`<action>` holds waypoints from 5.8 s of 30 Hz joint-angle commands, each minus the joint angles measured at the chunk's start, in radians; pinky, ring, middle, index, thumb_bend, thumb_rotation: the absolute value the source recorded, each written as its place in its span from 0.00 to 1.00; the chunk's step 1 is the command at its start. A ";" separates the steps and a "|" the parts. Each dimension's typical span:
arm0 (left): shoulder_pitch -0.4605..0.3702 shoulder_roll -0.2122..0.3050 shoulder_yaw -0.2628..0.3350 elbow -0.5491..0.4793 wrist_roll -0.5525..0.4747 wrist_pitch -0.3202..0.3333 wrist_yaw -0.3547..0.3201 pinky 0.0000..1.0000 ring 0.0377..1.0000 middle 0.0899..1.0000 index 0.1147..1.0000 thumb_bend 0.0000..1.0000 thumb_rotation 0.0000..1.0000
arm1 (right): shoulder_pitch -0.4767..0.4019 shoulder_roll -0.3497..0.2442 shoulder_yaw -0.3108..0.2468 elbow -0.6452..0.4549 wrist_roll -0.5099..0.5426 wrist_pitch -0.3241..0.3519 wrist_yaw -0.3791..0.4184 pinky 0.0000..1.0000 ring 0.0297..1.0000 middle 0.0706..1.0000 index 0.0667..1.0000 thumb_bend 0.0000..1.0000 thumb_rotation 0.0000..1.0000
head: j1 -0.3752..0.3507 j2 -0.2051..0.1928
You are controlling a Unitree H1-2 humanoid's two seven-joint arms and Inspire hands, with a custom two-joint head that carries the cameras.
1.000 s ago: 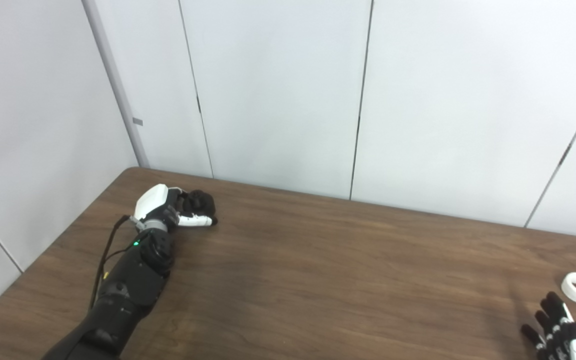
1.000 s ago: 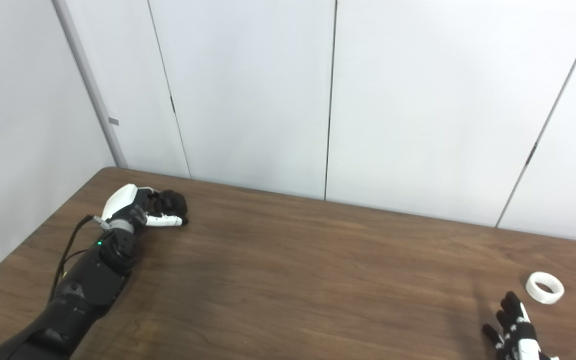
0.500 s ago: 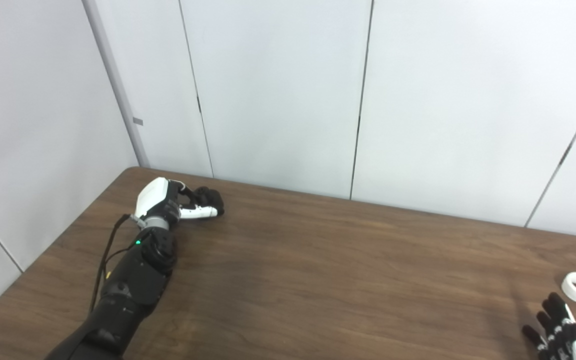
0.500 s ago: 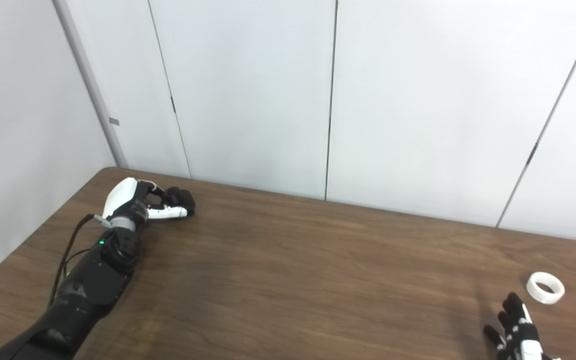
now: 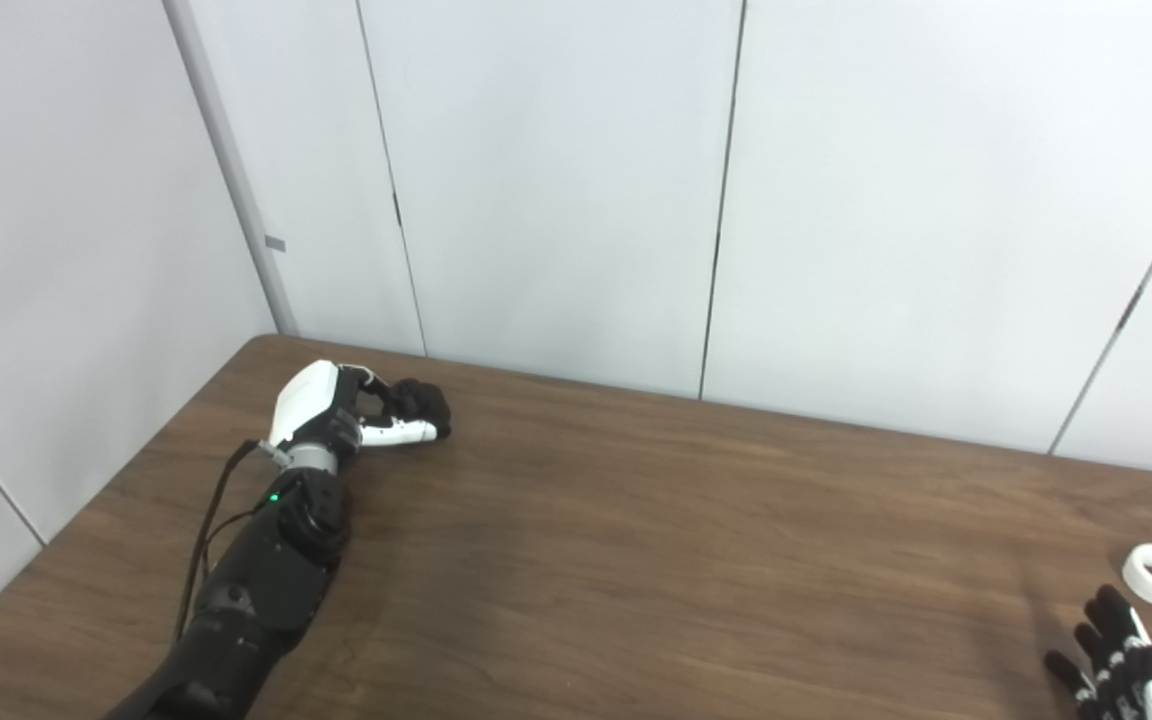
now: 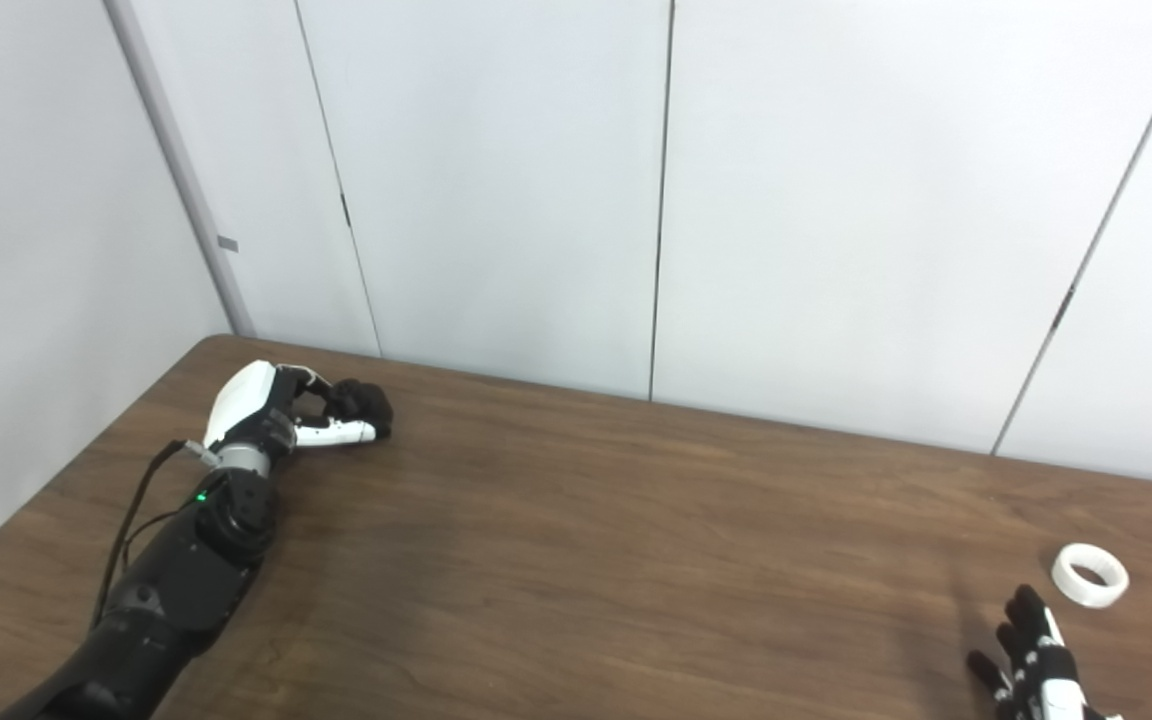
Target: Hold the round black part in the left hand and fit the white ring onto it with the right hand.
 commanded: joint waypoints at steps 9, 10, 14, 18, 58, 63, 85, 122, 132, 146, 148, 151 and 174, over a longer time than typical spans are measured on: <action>0.060 0.013 0.017 -0.248 0.018 0.036 -0.022 0.81 0.86 0.75 0.42 0.52 0.05 | -0.001 0.001 0.011 -0.022 -0.018 0.002 -0.003 1.00 1.00 0.99 0.98 0.52 1.00 | -0.017 0.008; 0.072 0.011 0.013 -0.279 0.023 0.048 -0.030 0.80 0.86 0.75 0.42 0.52 0.05 | -0.001 0.003 0.013 -0.022 -0.020 0.002 -0.004 1.00 1.00 0.99 0.98 0.53 1.00 | -0.023 0.011; 0.107 0.003 0.006 -0.374 0.035 0.090 -0.068 0.81 0.87 0.75 0.42 0.52 0.05 | -0.002 0.008 0.017 -0.023 -0.027 0.004 -0.009 1.00 1.00 0.99 0.97 0.53 1.00 | -0.033 0.015; 0.149 -0.007 -0.012 -0.491 0.056 0.127 -0.112 0.81 0.87 0.75 0.42 0.52 0.05 | -0.003 0.016 0.024 -0.037 -0.033 0.017 -0.014 1.00 1.00 0.99 0.97 0.53 1.00 | -0.059 0.026; 0.390 -0.228 -0.291 -0.953 0.421 0.004 -0.347 0.95 0.88 0.77 0.42 0.52 0.05 | -0.018 0.086 0.082 -0.136 -0.101 0.126 -0.046 1.00 0.98 0.97 0.96 0.55 1.00 | -0.259 0.115; 0.409 -0.257 -0.314 -0.944 0.455 -0.008 -0.346 0.96 0.88 0.77 0.42 0.52 0.05 | -0.014 0.089 0.091 -0.167 -0.122 0.147 -0.057 1.00 0.96 0.96 0.95 0.57 1.00 | -0.270 0.132; 0.454 -0.292 -0.324 -0.844 0.512 -0.110 -0.292 0.93 0.87 0.76 0.42 0.52 0.05 | -0.023 0.095 0.056 -0.249 -0.104 0.220 -0.060 1.00 0.97 0.96 0.95 0.61 1.00 | -0.293 0.169; 0.448 -0.267 -0.313 -0.731 0.518 -0.180 -0.233 0.92 0.87 0.75 0.42 0.52 0.05 | -0.096 -0.041 0.055 -0.260 -0.419 0.157 -0.137 0.80 0.87 0.91 0.88 0.60 0.61 | -0.475 0.135; 0.442 -0.252 -0.292 -0.716 0.504 -0.192 -0.245 0.92 0.86 0.75 0.42 0.52 0.05 | -0.197 -0.151 0.046 -0.215 -0.598 0.208 -0.121 0.80 0.86 0.88 0.88 0.68 0.49 | -0.546 0.105; 0.445 -0.246 -0.286 -0.709 0.493 -0.202 -0.244 0.91 0.86 0.74 0.42 0.52 0.05 | -0.346 -0.294 0.069 -0.050 -0.745 0.296 -0.043 1.00 1.00 0.97 0.83 0.73 0.35 | -0.583 0.088; 0.446 -0.246 -0.287 -0.711 0.493 -0.201 -0.245 0.91 0.86 0.74 0.42 0.52 0.05 | -0.373 -0.311 0.077 -0.008 -0.753 0.298 -0.033 1.00 1.00 0.98 0.83 0.74 0.35 | -0.585 0.086; 0.447 -0.246 -0.287 -0.711 0.494 -0.200 -0.245 0.91 0.85 0.74 0.42 0.52 0.05 | -0.423 -0.342 0.098 0.068 -0.771 0.295 -0.019 1.00 1.00 1.00 0.80 0.76 0.33 | -0.585 0.086; 0.438 -0.249 -0.287 -0.712 0.492 -0.195 -0.250 0.91 0.85 0.74 0.42 0.52 0.05 | -0.732 -0.435 0.255 0.449 -0.916 0.361 0.178 1.00 1.00 1.00 0.73 0.86 0.30 | -0.599 0.075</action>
